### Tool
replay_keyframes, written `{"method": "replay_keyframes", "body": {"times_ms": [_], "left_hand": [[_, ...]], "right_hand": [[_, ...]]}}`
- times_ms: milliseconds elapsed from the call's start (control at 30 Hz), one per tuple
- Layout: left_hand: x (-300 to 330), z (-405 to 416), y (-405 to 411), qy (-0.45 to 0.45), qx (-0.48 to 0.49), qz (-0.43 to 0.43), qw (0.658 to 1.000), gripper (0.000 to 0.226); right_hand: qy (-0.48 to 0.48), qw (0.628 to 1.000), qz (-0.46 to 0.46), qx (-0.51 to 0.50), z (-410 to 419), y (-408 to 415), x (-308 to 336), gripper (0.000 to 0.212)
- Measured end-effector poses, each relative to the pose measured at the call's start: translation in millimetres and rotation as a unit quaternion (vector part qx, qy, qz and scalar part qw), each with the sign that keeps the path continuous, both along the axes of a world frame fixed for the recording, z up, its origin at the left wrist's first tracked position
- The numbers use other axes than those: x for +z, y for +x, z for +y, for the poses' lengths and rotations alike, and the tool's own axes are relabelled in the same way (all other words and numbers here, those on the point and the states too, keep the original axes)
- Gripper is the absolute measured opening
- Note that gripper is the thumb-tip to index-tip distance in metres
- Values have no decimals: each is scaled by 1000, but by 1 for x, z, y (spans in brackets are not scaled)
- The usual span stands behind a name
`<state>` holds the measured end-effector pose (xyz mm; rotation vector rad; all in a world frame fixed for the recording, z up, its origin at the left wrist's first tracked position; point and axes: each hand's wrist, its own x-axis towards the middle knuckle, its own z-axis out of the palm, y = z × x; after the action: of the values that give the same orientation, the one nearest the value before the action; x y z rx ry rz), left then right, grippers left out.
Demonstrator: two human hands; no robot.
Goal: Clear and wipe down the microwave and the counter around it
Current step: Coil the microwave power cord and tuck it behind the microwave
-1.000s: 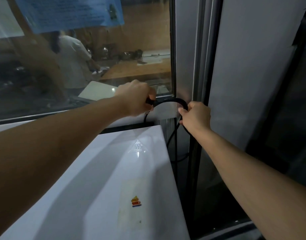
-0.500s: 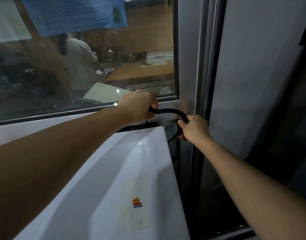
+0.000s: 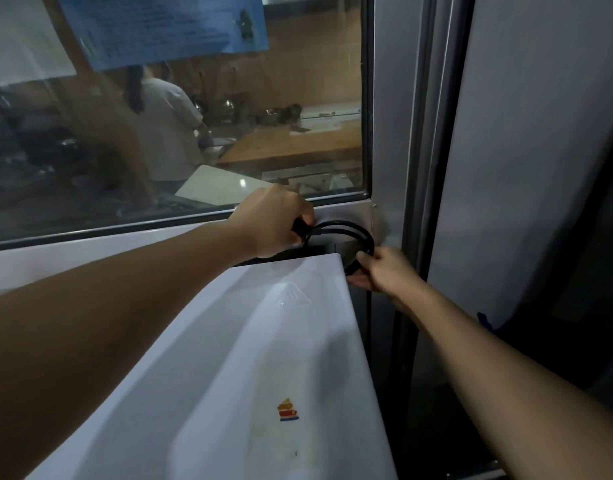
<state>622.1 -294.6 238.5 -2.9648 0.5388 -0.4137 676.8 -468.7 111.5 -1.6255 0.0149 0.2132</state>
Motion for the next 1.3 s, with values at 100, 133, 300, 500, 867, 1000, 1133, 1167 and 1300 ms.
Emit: {"method": "replay_keyframes", "body": {"times_ms": [100,133,300,500,867,1000,1133,1167,1300], "left_hand": [[-7,1,1,22,8,8,1000,33],[-8,2,1,24,11,10,1000,33],[-10,5,-1,22,18,15,999,30],[-10,3,-2,23,24,2,999,31],[-6,9,-7,48,39,-25,998,34],[-16,12,-9,30,52,-13,998,35],[-22,15,-8,21,59,-14,998,34],[-22,16,-8,18,60,-12,998,34],[-24,16,-9,11,66,-14,998,35]], "right_hand": [[-43,998,23,35,-3,-3,-10,17],[-45,998,29,47,-4,-4,-12,18],[-106,992,12,63,-10,-9,-14,26],[-408,910,-67,-2,-17,-16,-12,29],[-21,995,4,-97,9,-5,-7,18],[-62,996,58,-4,4,-11,-31,24],[-203,977,18,68,-5,-14,-35,32],[-234,969,8,73,-7,-15,-34,33],[-305,950,-34,52,-17,-17,-27,31]]}}
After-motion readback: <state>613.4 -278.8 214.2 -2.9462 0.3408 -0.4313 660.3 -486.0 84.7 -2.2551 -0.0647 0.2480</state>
